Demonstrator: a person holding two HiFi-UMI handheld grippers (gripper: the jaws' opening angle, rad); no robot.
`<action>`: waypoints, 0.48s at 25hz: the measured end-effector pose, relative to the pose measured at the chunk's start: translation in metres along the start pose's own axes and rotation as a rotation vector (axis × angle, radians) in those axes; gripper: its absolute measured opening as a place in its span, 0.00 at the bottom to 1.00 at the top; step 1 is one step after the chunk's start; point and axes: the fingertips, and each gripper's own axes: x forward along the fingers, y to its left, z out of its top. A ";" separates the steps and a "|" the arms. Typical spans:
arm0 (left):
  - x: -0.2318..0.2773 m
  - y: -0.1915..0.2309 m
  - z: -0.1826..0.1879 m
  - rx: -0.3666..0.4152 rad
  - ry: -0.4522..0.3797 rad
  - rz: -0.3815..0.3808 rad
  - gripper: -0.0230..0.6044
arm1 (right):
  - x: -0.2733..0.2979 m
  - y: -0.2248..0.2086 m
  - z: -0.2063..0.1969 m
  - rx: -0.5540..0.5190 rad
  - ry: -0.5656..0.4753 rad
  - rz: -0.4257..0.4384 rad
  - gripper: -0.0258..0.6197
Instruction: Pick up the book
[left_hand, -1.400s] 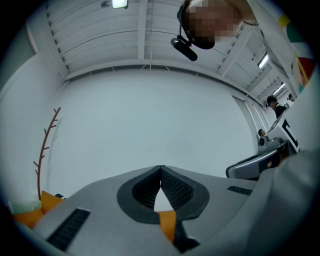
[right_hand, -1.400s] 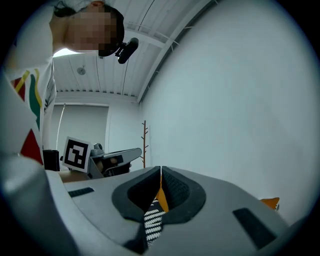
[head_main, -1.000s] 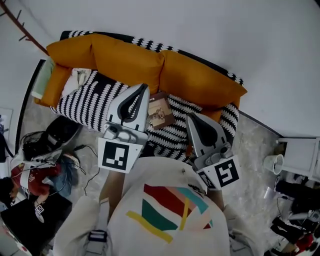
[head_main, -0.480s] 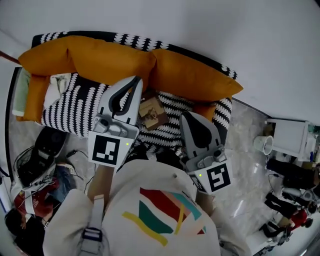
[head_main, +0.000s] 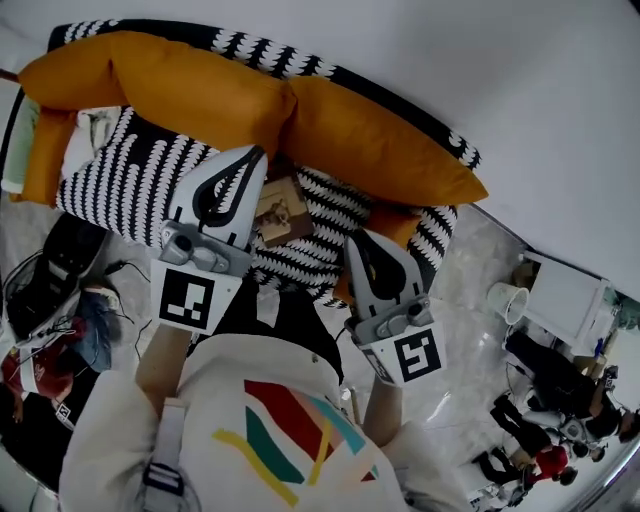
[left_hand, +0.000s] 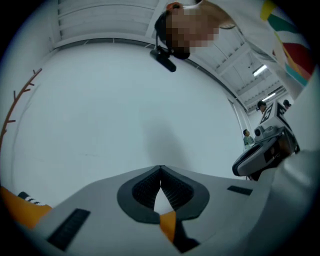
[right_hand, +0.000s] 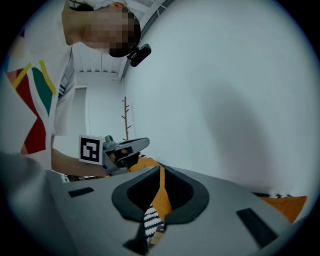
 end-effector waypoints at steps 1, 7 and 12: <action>0.005 -0.007 -0.007 0.025 -0.007 -0.019 0.05 | 0.006 0.000 -0.012 0.023 0.017 0.044 0.07; 0.024 -0.016 -0.081 0.060 0.001 -0.006 0.05 | 0.063 -0.030 -0.114 0.167 0.209 0.150 0.45; 0.023 -0.015 -0.162 0.025 0.059 0.001 0.05 | 0.115 -0.059 -0.262 0.133 0.514 0.169 0.45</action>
